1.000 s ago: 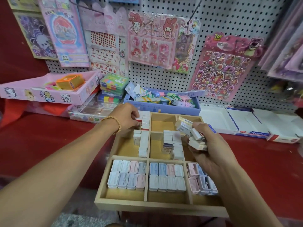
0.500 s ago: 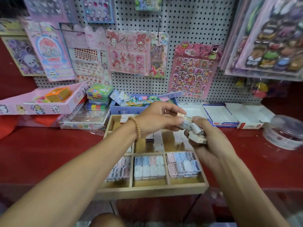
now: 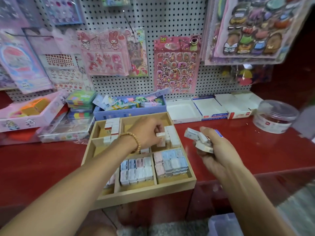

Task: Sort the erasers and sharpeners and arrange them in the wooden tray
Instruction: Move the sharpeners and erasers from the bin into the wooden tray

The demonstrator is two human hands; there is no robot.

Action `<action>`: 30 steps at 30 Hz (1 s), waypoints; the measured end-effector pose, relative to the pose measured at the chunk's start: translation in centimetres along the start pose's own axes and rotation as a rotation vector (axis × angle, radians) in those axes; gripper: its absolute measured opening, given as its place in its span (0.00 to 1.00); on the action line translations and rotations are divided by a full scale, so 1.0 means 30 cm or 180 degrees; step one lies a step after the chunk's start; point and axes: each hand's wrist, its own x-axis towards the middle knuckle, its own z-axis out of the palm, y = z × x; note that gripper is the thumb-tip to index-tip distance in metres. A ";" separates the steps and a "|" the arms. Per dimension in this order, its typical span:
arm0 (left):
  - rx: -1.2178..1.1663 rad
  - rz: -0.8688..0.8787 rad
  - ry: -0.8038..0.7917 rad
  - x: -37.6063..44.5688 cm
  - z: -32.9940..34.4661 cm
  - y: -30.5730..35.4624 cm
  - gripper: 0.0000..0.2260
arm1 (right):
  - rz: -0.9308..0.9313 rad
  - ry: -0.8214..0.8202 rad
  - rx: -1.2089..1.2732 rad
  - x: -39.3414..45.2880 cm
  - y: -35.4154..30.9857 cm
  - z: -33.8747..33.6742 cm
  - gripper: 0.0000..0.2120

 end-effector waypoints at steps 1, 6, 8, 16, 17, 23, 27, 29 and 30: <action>0.0127 0.0040 -0.0008 0.007 0.022 0.005 0.08 | -0.0003 -0.0010 -0.0001 0.002 0.000 -0.006 0.03; 0.0358 0.0028 0.0030 0.047 0.109 0.008 0.08 | 0.0027 -0.0029 -0.0034 0.023 0.000 -0.030 0.04; 0.0311 0.0008 0.0036 0.053 0.138 0.014 0.12 | 0.0046 -0.0024 -0.0048 0.028 -0.002 -0.036 0.04; -0.0010 -0.0122 -0.0030 0.058 0.132 0.019 0.09 | 0.0107 -0.0054 0.0016 0.028 0.008 -0.038 0.04; -0.0054 -0.0112 -0.0085 0.055 0.121 0.019 0.06 | 0.0112 -0.0069 0.0001 0.027 0.009 -0.035 0.04; -0.0933 -0.0223 0.0231 -0.002 -0.002 0.004 0.08 | 0.0128 -0.0279 0.0109 -0.001 0.015 0.032 0.04; -0.2394 -0.0130 -0.0333 -0.071 -0.080 -0.011 0.14 | 0.0160 -0.0485 -0.0032 -0.013 0.048 0.114 0.04; -0.2454 -0.0025 -0.0290 -0.093 -0.096 -0.015 0.13 | 0.0192 -0.0628 -0.0071 -0.011 0.079 0.156 0.07; -0.2501 -0.0039 -0.0178 -0.096 -0.099 -0.022 0.11 | 0.0208 -0.0700 -0.0059 -0.011 0.092 0.176 0.08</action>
